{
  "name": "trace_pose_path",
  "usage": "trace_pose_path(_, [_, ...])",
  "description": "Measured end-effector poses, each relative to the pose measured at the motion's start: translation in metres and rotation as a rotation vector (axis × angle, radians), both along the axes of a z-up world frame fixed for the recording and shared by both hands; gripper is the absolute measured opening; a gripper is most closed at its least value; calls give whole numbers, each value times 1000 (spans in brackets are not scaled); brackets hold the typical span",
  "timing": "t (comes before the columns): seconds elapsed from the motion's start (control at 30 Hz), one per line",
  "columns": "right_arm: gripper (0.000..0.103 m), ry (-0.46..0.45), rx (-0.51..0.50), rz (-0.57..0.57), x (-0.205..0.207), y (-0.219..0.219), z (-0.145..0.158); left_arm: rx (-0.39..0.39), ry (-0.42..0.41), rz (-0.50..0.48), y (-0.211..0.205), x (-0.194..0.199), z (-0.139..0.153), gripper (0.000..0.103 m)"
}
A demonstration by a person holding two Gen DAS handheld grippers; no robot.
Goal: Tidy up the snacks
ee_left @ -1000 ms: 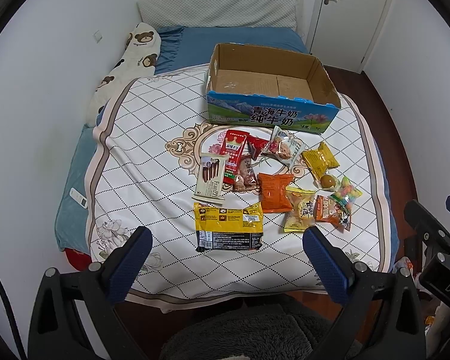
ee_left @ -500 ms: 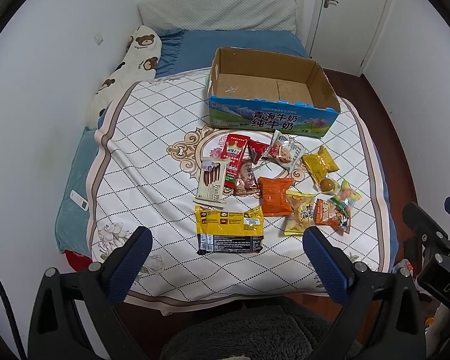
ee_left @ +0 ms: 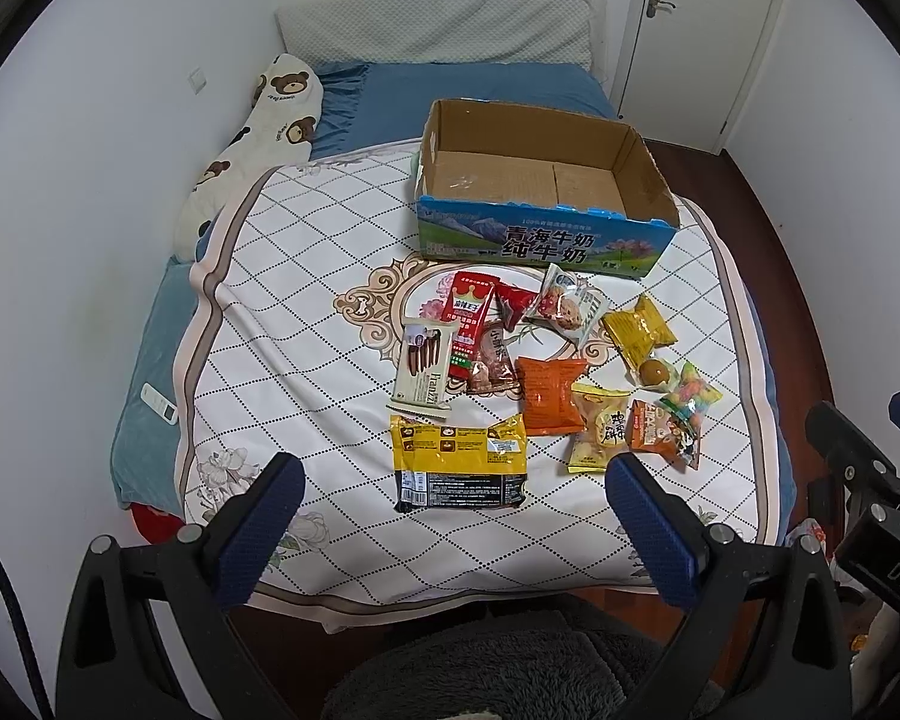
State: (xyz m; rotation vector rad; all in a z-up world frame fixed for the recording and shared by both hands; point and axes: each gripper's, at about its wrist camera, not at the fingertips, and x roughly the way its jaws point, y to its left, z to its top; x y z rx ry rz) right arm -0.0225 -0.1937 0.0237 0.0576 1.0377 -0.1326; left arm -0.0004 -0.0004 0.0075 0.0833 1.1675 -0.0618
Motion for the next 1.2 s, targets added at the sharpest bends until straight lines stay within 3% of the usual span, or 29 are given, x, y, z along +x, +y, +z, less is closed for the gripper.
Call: trace_pose_path(1.2, [103, 15, 35, -1, 1, 3, -2, 10, -14, -6, -2, 8, -2, 103])
